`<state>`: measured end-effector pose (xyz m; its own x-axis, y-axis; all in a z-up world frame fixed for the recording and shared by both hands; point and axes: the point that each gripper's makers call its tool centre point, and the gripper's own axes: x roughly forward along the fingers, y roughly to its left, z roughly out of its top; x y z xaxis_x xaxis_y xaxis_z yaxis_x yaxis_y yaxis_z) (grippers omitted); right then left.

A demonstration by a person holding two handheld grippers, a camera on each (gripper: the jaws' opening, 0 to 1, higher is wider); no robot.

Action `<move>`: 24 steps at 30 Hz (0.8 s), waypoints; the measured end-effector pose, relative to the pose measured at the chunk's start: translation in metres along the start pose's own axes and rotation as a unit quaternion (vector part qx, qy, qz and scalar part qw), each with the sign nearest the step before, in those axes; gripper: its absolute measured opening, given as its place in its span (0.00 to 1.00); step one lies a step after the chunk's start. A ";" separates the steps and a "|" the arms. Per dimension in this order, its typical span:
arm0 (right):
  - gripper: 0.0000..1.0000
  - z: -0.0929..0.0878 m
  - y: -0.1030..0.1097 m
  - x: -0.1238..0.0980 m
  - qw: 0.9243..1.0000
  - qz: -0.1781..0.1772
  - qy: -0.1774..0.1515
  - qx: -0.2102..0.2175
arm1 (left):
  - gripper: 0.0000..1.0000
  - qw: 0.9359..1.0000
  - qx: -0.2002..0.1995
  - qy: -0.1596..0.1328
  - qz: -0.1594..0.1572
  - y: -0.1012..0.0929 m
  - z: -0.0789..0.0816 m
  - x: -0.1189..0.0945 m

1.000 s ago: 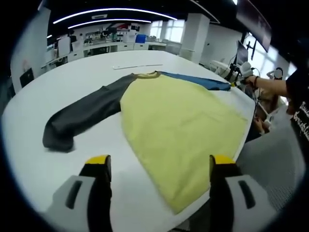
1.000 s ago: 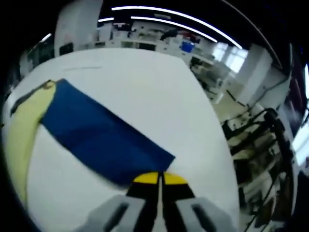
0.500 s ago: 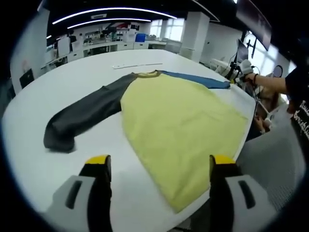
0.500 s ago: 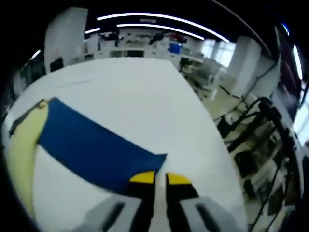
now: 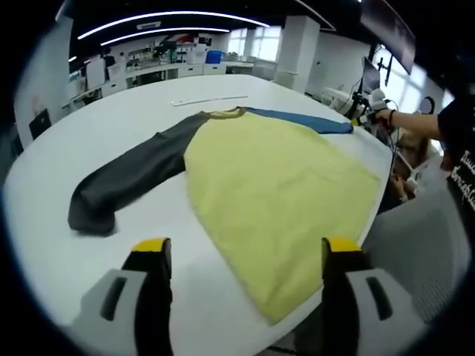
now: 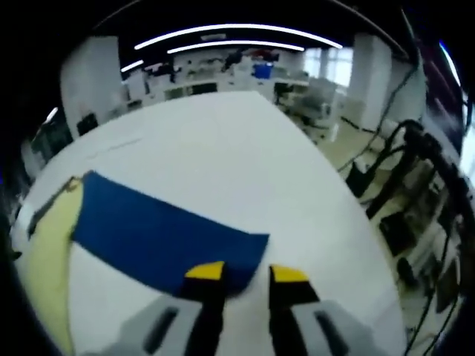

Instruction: Fold the garment on the visible template until the final outline fits inside the template.

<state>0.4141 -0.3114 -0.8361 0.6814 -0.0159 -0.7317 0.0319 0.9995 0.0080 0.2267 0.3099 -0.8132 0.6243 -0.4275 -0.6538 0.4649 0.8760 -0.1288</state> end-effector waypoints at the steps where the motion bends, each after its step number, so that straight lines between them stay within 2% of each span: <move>1: 0.15 -0.001 0.001 0.001 1.000 0.000 0.002 -0.002 | 0.80 1.000 0.001 0.000 0.001 0.001 0.000 -0.001; 4: 0.06 -0.006 0.004 0.002 1.000 0.005 0.009 0.003 | 0.80 1.000 0.001 0.001 0.002 0.005 -0.002 -0.001; 7: 0.03 -0.005 0.003 0.003 1.000 0.005 0.008 0.007 | 0.80 1.000 0.002 0.001 0.003 0.005 -0.001 -0.002; 10: 0.05 -0.008 -0.002 0.005 1.000 -0.002 0.016 0.013 | 0.80 1.000 0.004 0.003 0.005 0.006 -0.003 -0.002; 11: 0.07 -0.011 -0.007 0.004 0.999 -0.017 0.023 0.016 | 0.80 1.000 0.005 0.004 0.005 0.007 -0.003 -0.001; 17: 0.07 -0.012 -0.001 0.002 1.000 -0.010 0.021 0.021 | 0.80 1.000 0.006 0.004 0.006 0.006 -0.003 -0.001; 23: 0.03 -0.013 0.006 0.000 0.999 0.001 0.017 0.032 | 0.79 1.000 0.006 0.006 0.007 0.001 -0.002 -0.002; 24: 0.03 -0.011 -0.001 0.005 0.999 0.002 0.017 0.040 | 0.79 1.000 0.005 0.005 0.007 0.000 -0.001 -0.002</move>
<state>0.4096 -0.3118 -0.8470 0.6558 -0.0090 -0.7549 0.0882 0.9940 0.0648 0.2242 0.3109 -0.8125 0.6249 -0.4122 -0.6630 0.4621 0.8798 -0.1114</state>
